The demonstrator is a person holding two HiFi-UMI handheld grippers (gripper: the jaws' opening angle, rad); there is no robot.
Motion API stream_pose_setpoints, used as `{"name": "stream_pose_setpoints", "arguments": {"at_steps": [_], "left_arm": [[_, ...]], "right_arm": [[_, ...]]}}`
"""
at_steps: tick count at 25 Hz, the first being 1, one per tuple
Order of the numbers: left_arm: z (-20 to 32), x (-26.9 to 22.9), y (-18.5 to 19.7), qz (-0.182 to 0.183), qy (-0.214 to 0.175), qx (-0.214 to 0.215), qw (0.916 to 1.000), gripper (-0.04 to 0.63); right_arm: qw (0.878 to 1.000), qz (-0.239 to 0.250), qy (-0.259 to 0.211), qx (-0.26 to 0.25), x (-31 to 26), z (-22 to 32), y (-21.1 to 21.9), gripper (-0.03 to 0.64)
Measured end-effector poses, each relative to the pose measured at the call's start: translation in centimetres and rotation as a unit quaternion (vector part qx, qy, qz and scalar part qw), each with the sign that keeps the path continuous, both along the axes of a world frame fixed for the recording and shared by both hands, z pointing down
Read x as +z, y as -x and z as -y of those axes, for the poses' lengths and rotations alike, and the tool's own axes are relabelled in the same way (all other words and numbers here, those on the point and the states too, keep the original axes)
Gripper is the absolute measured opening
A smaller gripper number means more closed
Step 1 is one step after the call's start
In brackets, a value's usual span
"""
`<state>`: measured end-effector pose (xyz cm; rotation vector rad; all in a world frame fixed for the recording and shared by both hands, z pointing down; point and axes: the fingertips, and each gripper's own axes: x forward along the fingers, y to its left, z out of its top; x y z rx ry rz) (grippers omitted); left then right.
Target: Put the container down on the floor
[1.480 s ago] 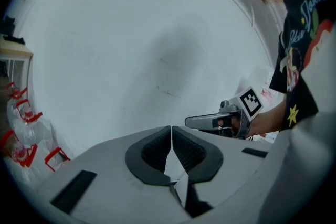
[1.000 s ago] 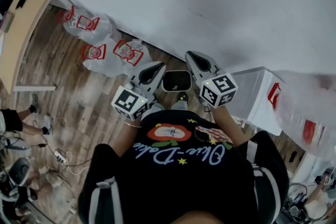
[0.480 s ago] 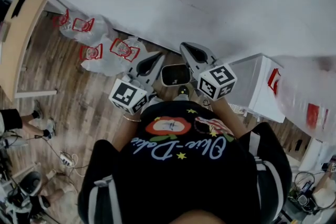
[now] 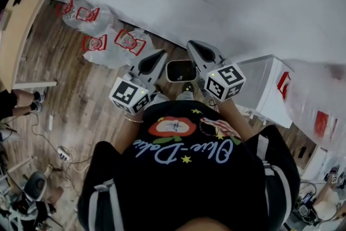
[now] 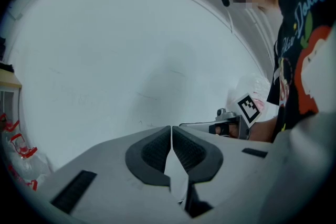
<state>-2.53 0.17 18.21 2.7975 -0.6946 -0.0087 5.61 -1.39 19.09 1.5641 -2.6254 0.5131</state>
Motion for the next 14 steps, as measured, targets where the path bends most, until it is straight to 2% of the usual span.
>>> {"name": "stream_pose_setpoints", "arguments": {"at_steps": [14], "left_arm": [[0.31,0.07,0.19,0.001,0.001,-0.005,1.0000,0.009]], "right_arm": [[1.000,-0.007,-0.001,-0.007,0.16,0.60,0.13,-0.001]]}}
